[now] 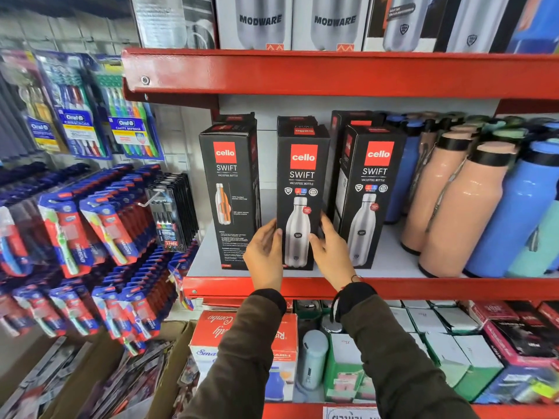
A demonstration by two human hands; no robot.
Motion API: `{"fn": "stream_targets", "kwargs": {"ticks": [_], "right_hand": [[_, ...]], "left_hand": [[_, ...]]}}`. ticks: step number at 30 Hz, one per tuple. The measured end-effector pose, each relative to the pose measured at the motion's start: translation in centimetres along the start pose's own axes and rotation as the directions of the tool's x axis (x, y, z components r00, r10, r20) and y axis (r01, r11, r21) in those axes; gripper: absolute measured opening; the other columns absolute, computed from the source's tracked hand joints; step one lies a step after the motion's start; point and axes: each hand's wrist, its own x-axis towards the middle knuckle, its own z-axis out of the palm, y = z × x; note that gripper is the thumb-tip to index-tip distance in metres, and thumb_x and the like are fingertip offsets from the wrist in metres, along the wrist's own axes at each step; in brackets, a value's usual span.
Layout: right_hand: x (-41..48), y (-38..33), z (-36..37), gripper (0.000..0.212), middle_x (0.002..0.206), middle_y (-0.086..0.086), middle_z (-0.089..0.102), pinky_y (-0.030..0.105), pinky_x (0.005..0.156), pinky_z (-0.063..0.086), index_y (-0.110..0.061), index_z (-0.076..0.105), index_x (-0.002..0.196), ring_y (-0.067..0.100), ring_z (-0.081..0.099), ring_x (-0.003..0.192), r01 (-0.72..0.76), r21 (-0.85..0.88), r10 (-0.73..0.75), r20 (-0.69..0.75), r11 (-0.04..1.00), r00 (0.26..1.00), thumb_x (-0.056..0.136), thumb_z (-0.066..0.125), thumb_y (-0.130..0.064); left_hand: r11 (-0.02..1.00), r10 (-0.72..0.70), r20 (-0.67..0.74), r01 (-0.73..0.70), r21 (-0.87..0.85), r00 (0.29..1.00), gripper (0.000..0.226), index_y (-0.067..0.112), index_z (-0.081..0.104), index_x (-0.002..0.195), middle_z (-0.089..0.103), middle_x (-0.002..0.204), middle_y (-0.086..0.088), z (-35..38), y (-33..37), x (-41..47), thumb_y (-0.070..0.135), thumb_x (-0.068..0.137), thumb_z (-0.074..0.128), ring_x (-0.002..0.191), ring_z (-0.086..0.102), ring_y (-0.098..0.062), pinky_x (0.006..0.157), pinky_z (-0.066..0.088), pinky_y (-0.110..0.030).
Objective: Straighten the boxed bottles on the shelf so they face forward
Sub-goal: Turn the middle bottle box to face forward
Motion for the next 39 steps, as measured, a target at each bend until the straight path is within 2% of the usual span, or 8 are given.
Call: {"fn": "stream_targets", "kwargs": {"ticks": [4,18,23,27,31,34,37,39], "right_hand": [[0.4,0.2,0.3,0.062,0.143,0.009,0.058,0.019,0.102,0.036,-0.020,0.029,0.155,0.023,0.057,0.130,0.004,0.002,-0.004,-0.028,1.000,1.000,0.099,0.050,-0.006],[0.0,0.4,0.4,0.054,0.139,0.011,0.061,0.026,0.107,0.041,-0.017,0.039,0.151,0.025,0.059,0.128,-0.007,0.047,0.012,-0.125,0.999,0.992,0.099,0.054,-0.009],[-0.4,-0.1,0.8,0.054,0.140,0.013,0.060,0.019,0.104,0.036,-0.015,0.041,0.150,0.023,0.057,0.131,0.002,0.031,0.002,-0.139,1.000,0.990,0.099,0.054,-0.006],[-0.6,-0.3,0.9,0.052,0.137,0.012,0.062,0.029,0.110,0.044,-0.016,0.043,0.147,0.023,0.061,0.127,0.016,0.053,-0.007,-0.158,0.998,0.987,0.098,0.055,-0.006],[-1.1,-0.7,0.6,0.045,0.134,0.007,0.060,0.027,0.100,0.051,-0.017,0.052,0.140,0.019,0.064,0.114,0.046,0.069,-0.029,-0.229,0.997,0.973,0.096,0.058,-0.006],[-1.8,-1.2,0.3,0.037,0.119,0.001,0.060,0.027,0.087,0.057,-0.019,0.059,0.129,0.006,0.063,0.092,0.096,0.072,-0.067,-0.332,0.993,0.941,0.094,0.061,-0.005],[-2.3,-1.8,0.4,0.030,0.108,-0.001,0.060,0.024,0.072,0.055,-0.018,0.065,0.118,0.009,0.061,0.079,0.166,0.085,-0.118,-0.402,0.982,0.908,0.092,0.063,-0.004],[-2.6,-2.6,0.9,0.027,0.107,-0.001,0.062,0.021,0.068,0.053,-0.018,0.066,0.116,0.010,0.062,0.077,0.215,0.100,-0.157,-0.408,0.972,0.899,0.092,0.065,-0.006]], "left_hand": [[1.000,-0.010,0.004,0.010,0.015,1.000,0.031,0.003,0.067,0.126,0.069,0.113,0.002,0.0,0.0,0.2,0.004,0.096,0.064,0.088,0.063,0.027,0.083,0.047,0.003],[0.999,0.011,-0.014,-0.011,0.047,1.000,0.030,0.001,0.068,0.125,0.070,0.111,0.000,0.4,0.1,0.2,0.002,0.094,0.065,0.087,0.064,0.025,0.082,0.047,0.002],[0.997,0.022,-0.021,-0.020,0.077,1.000,0.030,0.003,0.068,0.126,0.069,0.111,0.004,0.0,0.0,0.2,0.005,0.095,0.065,0.087,0.062,0.028,0.081,0.046,0.004],[0.996,0.025,-0.008,-0.024,0.084,1.000,0.031,0.003,0.067,0.127,0.069,0.112,0.004,-0.2,0.3,0.2,0.005,0.096,0.064,0.088,0.061,0.029,0.083,0.046,0.003],[0.995,0.047,0.012,-0.047,0.091,0.999,0.033,0.006,0.065,0.129,0.069,0.115,0.005,-0.5,0.6,-0.4,0.005,0.097,0.064,0.093,0.062,0.027,0.096,0.049,-0.004],[0.990,0.094,0.022,-0.096,0.101,0.995,0.032,0.012,0.064,0.130,0.068,0.116,0.008,-1.0,1.1,-1.2,0.010,0.098,0.063,0.099,0.063,0.021,0.096,0.051,-0.008],[0.982,0.163,-0.002,-0.162,0.102,0.987,0.030,0.018,0.064,0.128,0.070,0.115,0.006,-1.4,1.4,-1.2,0.013,0.098,0.062,0.100,0.067,-0.001,0.090,0.056,-0.024],[0.959,0.251,-0.008,-0.247,0.141,0.968,0.029,0.019,0.063,0.127,0.069,0.115,0.003,-1.9,1.8,-0.9,0.015,0.099,0.061,0.098,0.066,-0.013,0.084,0.056,-0.028]]}}
